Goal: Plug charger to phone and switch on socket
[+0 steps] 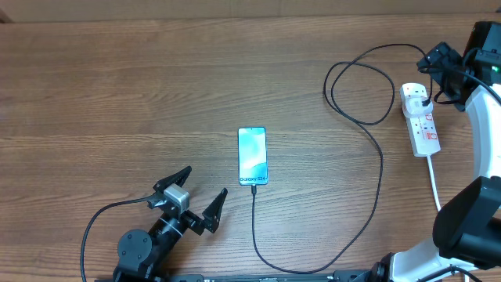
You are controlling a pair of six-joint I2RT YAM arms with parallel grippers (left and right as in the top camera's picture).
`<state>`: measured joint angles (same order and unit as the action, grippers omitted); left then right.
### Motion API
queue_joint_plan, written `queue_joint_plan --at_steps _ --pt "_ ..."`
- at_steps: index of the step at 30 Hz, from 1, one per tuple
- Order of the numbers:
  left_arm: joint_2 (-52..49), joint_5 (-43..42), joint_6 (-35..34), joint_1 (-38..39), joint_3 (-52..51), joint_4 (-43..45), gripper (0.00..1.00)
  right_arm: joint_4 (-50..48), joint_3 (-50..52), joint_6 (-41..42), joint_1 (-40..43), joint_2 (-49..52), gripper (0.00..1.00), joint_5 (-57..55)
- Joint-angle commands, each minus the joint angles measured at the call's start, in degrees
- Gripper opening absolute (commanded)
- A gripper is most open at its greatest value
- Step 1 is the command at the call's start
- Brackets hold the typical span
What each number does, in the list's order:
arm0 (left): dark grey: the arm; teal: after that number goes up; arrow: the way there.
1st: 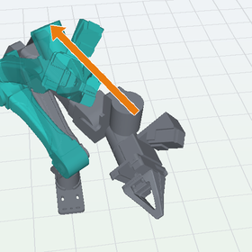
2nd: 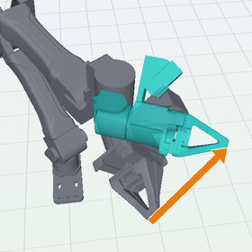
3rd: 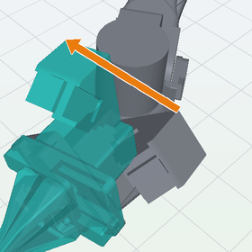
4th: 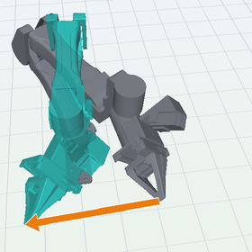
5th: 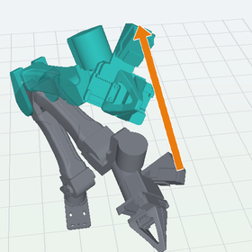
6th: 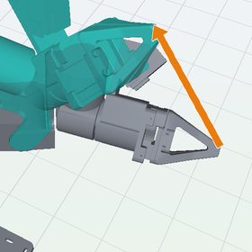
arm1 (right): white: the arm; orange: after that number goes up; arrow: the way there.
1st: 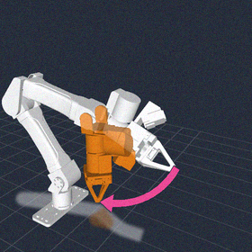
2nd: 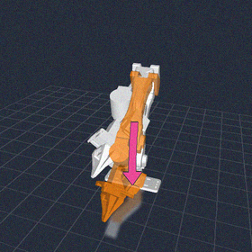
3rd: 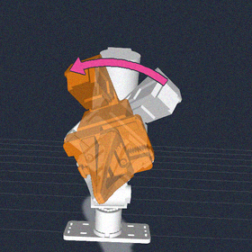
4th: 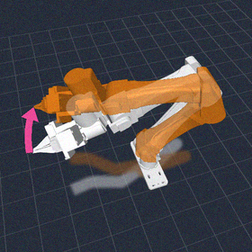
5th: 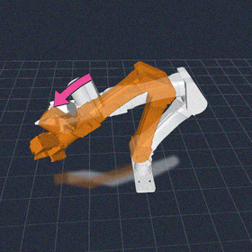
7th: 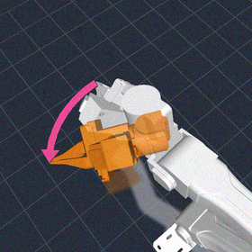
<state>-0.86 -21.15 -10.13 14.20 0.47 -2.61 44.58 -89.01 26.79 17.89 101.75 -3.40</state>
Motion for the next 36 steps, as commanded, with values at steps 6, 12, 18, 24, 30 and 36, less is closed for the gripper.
queue_joint_plan --at_steps 6,12,18,24,30,36 --pt "0.7 0.6 1.3 -0.4 -0.2 -0.2 1.0 -0.4 -0.2 0.1 -2.2 -3.5 1.0 -0.6" --pt "0.7 0.6 1.3 -0.4 -0.2 -0.1 1.0 -0.4 -0.2 0.1 -5.6 -5.9 1.0 -0.6" --pt "0.7 0.6 1.3 -0.4 -0.2 -0.1 1.0 -0.4 -0.2 0.1 -10.6 -8.6 1.0 -0.6" --pt "0.7 0.6 1.3 -0.4 -0.2 -0.1 1.0 -0.4 -0.2 0.1 -15.7 -10.9 1.0 -0.6" --pt "0.7 0.6 1.3 -0.4 -0.2 -0.1 1.0 -0.3 -0.2 0.1 -19.5 -13.0 1.0 -0.6" --pt "0.7 0.6 1.3 -0.3 -0.2 -0.2 1.0 -0.3 -0.2 0.1 -20.8 -15.9 1.0 -0.5"
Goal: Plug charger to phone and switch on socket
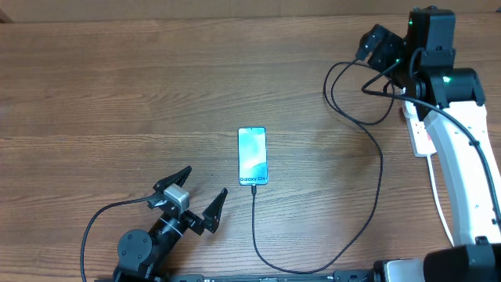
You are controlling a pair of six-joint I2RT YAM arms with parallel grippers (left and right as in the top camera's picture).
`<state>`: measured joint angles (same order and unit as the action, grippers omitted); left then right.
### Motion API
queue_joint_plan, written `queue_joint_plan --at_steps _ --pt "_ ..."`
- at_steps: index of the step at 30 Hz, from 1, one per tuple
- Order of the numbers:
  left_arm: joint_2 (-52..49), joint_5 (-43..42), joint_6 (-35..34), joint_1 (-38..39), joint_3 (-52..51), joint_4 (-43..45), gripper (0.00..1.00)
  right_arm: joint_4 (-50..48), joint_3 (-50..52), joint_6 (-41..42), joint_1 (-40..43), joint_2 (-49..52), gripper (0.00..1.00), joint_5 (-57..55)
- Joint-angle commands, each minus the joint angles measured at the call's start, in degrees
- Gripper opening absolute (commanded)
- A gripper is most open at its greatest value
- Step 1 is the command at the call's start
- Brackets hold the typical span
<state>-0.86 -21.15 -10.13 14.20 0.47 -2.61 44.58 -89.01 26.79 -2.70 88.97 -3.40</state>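
The phone [252, 157] lies face up mid-table with its screen lit. The black charger cable [381, 180] is plugged into the phone's near end, then runs toward me, right and up in a loop to the white socket strip [419, 139], which is partly hidden under the right arm. My right gripper [379, 47] hovers at the far right, just left of the strip's far end and over the cable loop; its jaws cannot be made out. My left gripper [208, 178] is open and holds nothing, near-left of the phone.
The right arm's white link [462, 157] runs down the right side over the strip's white lead. A thin black cable [102, 215] trails from the left arm's base at the near edge. The wooden table [117, 86] stretches left and back.
My right arm has swung from the far right edge beside the strip to a spot further left and back, and now covers much of the strip. The left arm, phone and cable have not moved.
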Motion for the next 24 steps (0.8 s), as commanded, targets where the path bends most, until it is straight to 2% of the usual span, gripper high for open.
queue_joint_plan --at_steps 1,24 --pt "0.7 0.6 1.3 -0.4 -0.2 -0.1 1.0 -0.3 -0.2 0.1 -0.2 -3.7 1.0 -0.5" --pt "0.7 0.6 1.3 -0.4 -0.2 -0.1 1.0 -0.3 -0.2 0.1 -0.2 -9.2 1.0 -0.5"
